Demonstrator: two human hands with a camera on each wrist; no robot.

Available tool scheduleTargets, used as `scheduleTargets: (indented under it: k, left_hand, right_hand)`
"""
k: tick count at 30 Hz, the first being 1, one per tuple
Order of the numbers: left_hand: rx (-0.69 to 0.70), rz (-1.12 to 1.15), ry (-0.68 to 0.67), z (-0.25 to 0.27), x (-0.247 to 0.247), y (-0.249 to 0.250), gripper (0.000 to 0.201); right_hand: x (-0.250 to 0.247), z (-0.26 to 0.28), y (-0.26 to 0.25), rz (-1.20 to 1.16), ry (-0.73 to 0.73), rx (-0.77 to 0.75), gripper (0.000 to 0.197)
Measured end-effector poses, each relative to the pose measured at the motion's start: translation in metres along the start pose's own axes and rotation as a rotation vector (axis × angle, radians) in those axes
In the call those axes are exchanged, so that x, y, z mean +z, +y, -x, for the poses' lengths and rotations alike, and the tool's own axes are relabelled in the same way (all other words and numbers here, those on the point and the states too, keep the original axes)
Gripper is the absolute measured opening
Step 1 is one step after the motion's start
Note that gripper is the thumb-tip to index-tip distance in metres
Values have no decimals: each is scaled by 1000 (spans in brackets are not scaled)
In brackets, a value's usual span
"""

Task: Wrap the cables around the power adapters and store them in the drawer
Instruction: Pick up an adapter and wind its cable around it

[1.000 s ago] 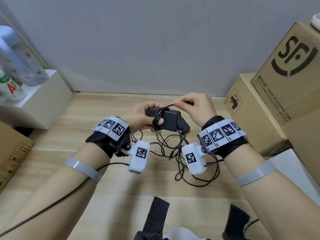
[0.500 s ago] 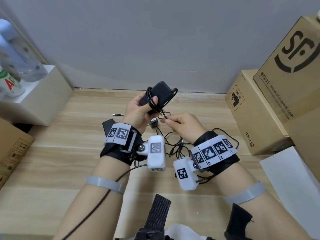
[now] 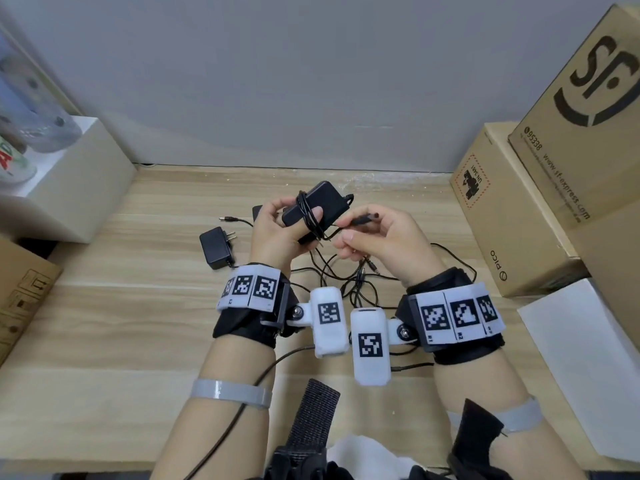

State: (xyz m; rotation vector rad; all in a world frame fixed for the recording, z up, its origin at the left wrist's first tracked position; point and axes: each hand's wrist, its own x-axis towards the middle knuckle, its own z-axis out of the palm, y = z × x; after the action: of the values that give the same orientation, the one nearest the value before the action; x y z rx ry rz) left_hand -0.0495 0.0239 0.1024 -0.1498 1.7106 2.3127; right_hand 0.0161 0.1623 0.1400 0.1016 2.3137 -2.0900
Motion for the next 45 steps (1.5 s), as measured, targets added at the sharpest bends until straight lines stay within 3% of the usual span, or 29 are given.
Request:
scheduleTargets:
  k: [3, 8, 18, 30, 38, 41, 45]
  left_hand:
    - [34, -36, -50, 8, 3, -3, 38]
    - [28, -99, -128, 15, 6, -4, 43]
    - [-154, 48, -253, 12, -2, -10, 44]
    - [-196, 39, -422, 16, -1, -2, 59]
    - [-149, -73, -423, 18, 2, 0, 67]
    - [-133, -102, -407, 19, 1, -1, 62]
    - [-132, -118, -365, 19, -1, -2, 55]
  right_hand:
    - [-2, 4, 5, -53, 20, -65, 29]
    - [-4, 6, 12, 66, 148, -98, 30]
    - [-3, 8, 10, 57, 157, -23, 21]
    - [-3, 5, 6, 262, 200, 33, 15]
    - [-2, 5, 7, 324, 163, 27, 15]
    - [-4, 7, 4, 411, 154, -2, 23]
    - [-3, 7, 3, 488, 123, -40, 19]
